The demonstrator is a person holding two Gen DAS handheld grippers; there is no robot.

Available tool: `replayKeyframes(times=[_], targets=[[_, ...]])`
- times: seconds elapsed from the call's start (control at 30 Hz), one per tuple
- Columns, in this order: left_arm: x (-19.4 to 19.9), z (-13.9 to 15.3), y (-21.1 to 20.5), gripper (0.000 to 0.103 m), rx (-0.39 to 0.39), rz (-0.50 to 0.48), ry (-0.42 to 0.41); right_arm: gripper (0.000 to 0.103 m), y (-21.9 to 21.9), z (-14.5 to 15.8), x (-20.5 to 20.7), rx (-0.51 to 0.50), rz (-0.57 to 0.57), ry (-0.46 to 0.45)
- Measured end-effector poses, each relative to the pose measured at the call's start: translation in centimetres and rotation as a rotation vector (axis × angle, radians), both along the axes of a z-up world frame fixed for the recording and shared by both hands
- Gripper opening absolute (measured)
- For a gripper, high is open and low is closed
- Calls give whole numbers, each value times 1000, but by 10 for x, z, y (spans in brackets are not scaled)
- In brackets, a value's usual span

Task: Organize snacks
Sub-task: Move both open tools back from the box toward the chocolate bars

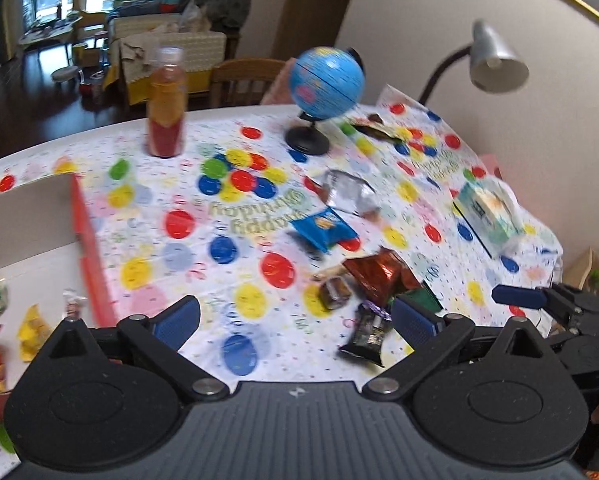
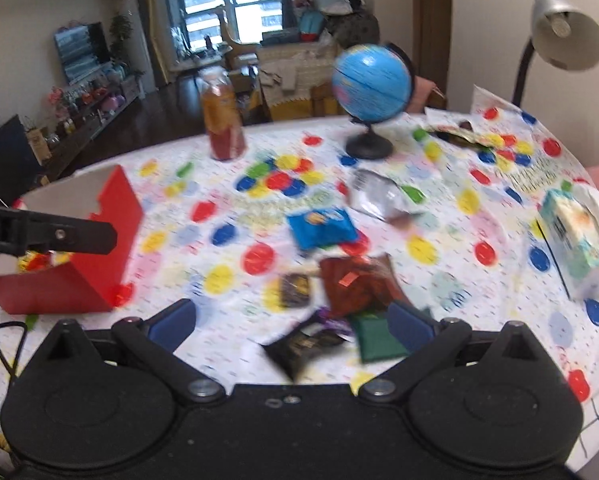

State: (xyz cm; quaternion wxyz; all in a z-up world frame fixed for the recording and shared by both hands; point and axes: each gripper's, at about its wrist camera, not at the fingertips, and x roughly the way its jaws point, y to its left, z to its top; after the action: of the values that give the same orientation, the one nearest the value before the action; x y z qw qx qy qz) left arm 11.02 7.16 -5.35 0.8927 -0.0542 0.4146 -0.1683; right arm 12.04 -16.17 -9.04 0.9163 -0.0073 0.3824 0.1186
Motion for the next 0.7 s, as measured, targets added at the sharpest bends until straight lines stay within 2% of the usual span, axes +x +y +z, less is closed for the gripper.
replayKeyframes(times=[0.13,0.33,0.7], targets=[[8,-13,-28,102,22,-16,29,102,-29,-17,12,-19,-39,56],[23,-36,-64,102,61,-40,79,101,-59,-43,31,-48,-22,110],[50,-92,-119,101,164,-124,208,100,-65,-86,65,-139,94,163]])
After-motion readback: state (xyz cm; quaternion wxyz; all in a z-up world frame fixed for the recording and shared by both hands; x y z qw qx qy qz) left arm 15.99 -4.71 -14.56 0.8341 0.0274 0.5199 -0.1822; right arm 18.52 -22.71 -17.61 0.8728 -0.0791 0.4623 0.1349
